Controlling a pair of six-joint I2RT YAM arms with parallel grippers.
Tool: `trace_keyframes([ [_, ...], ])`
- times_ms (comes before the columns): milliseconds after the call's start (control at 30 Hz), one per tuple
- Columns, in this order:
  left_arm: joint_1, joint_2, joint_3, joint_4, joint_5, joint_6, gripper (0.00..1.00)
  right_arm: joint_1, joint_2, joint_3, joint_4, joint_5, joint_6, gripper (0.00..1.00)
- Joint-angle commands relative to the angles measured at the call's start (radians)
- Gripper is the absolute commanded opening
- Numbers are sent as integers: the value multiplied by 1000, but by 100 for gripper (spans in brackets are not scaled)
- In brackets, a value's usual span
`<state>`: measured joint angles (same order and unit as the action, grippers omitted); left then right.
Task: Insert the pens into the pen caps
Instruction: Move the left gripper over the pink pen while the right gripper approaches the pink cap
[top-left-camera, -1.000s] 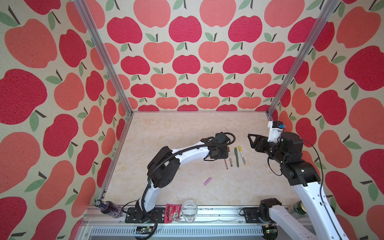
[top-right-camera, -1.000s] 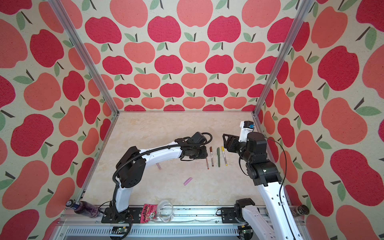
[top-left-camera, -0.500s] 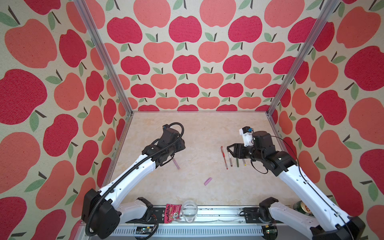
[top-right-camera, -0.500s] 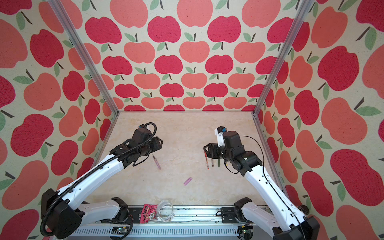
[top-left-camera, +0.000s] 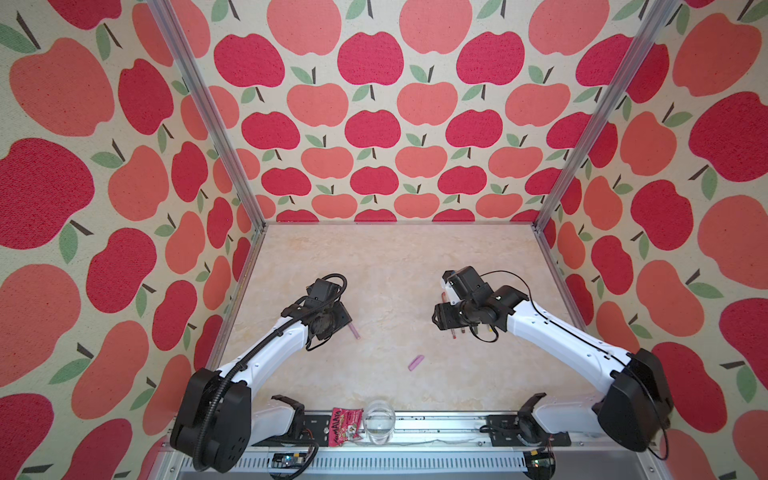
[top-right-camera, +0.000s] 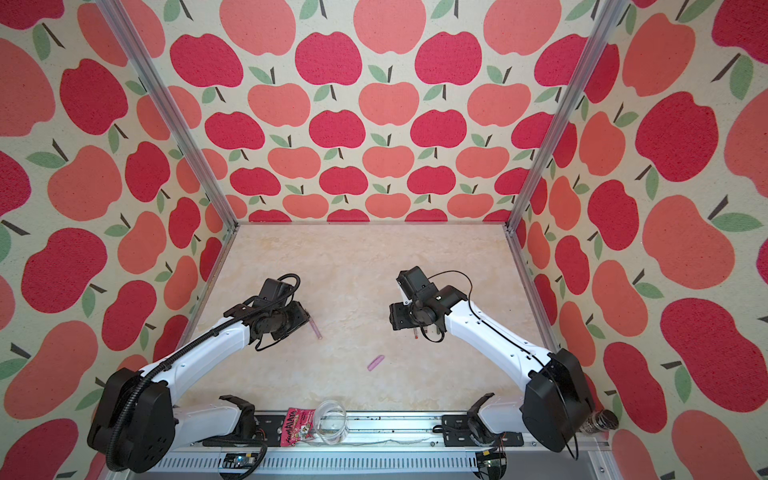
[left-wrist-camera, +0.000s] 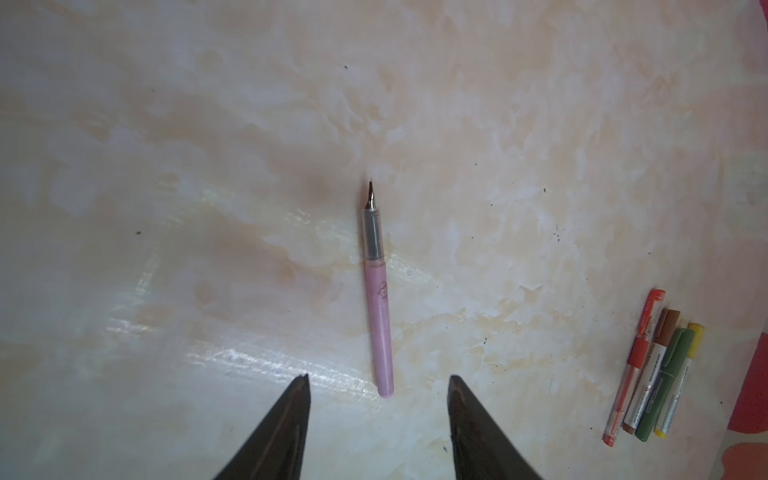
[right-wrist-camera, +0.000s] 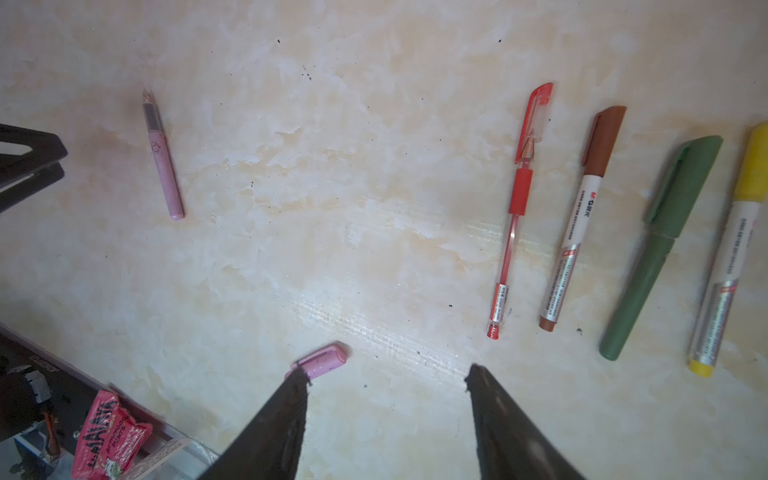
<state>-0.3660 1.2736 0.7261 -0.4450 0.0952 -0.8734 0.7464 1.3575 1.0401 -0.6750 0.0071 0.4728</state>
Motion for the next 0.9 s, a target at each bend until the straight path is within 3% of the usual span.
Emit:
trace_keyframes([
  [0,1,58,18,11,26,7,54,7,22,34,-42,36,23,64],
  [600,-113,320,159,-52,-94,18,42,6,-13,15,-2,48,-15,64],
  [867,-135,392,185,-78,-136,35,31,-11,-75,-33,27,56,-17,65],
])
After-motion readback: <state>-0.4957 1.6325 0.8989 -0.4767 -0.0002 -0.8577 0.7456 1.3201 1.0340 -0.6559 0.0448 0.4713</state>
